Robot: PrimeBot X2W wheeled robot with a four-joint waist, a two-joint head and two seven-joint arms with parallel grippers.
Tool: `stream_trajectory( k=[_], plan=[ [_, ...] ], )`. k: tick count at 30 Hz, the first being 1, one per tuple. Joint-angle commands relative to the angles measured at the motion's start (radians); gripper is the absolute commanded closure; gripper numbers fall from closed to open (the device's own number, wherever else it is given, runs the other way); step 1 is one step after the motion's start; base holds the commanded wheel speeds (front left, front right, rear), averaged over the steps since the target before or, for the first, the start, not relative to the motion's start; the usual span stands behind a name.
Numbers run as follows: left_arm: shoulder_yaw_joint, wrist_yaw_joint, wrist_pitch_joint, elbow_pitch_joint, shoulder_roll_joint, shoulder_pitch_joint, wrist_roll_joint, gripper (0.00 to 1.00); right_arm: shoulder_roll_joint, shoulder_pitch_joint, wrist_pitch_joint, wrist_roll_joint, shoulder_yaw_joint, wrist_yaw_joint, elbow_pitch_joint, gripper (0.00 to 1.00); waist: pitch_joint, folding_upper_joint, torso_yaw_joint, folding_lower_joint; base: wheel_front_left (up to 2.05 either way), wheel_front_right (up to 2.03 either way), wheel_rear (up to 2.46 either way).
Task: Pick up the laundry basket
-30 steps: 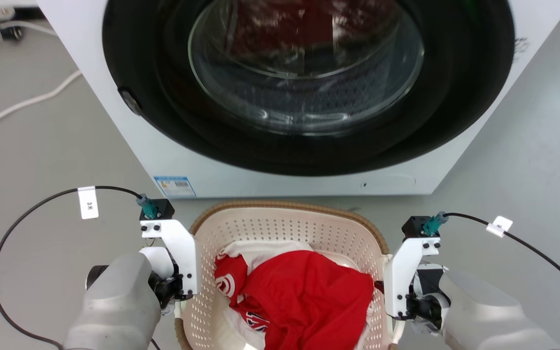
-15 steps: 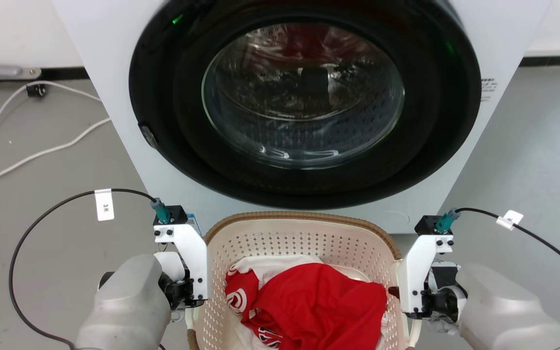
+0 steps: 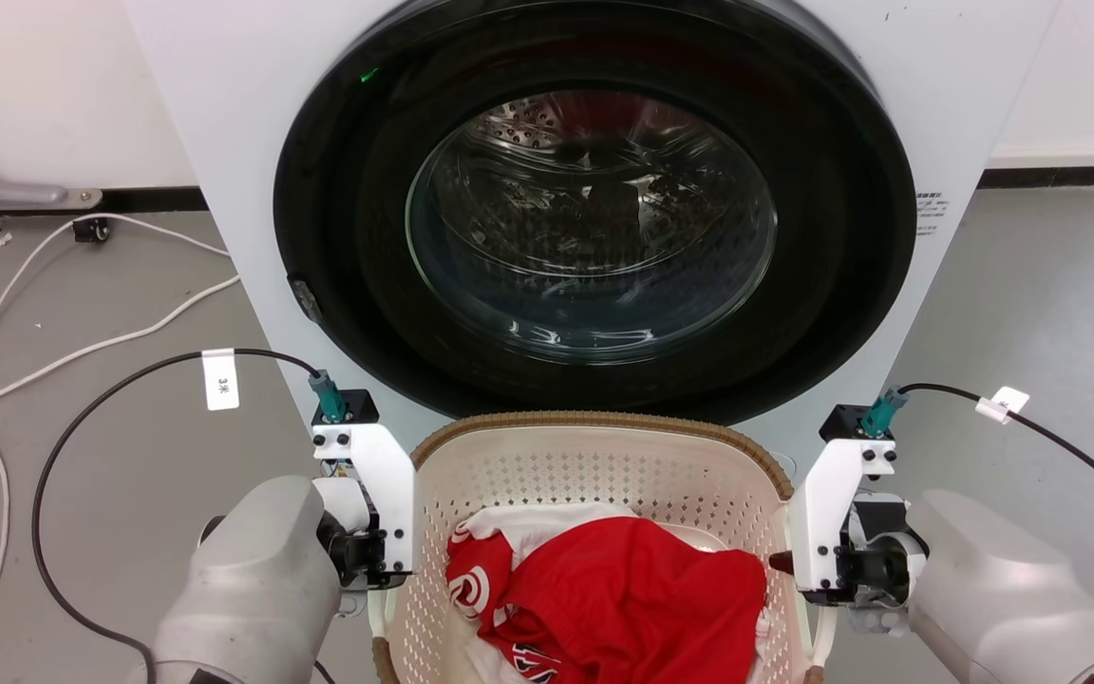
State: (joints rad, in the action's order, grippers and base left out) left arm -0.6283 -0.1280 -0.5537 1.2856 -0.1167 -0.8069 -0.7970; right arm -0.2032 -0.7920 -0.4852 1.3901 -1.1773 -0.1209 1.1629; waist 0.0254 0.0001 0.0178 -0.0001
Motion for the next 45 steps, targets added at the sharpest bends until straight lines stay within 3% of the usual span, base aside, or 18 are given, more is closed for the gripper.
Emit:
stream_trajectory(
  k=[1, 17, 45],
  plan=[
    [-0.001, -0.004, -0.005, -0.003, 0.016, -0.015, -0.007, 1.00, 0.013, -0.018, 0.002, 0.004, -0.001, -0.017, -0.011, 1.00, 0.006, -0.0001, 0.000, 0.0001, 0.00, 0.00, 0.00],
    [-0.022, -0.002, -0.076, -0.001, 0.047, 0.056, -0.027, 1.00, 0.043, 0.046, -0.012, 0.015, -0.017, -0.017, 0.004, 1.00, 0.073, -0.0001, -0.005, 0.0001, 0.00, 0.00, 0.00],
    [-0.031, -0.001, -0.078, -0.001, 0.053, 0.088, -0.050, 1.00, 0.066, 0.070, 0.010, 0.036, -0.016, -0.017, 0.016, 1.00, 0.052, -0.0001, -0.005, 0.0001, 0.00, 0.00, 0.00]
  ],
)
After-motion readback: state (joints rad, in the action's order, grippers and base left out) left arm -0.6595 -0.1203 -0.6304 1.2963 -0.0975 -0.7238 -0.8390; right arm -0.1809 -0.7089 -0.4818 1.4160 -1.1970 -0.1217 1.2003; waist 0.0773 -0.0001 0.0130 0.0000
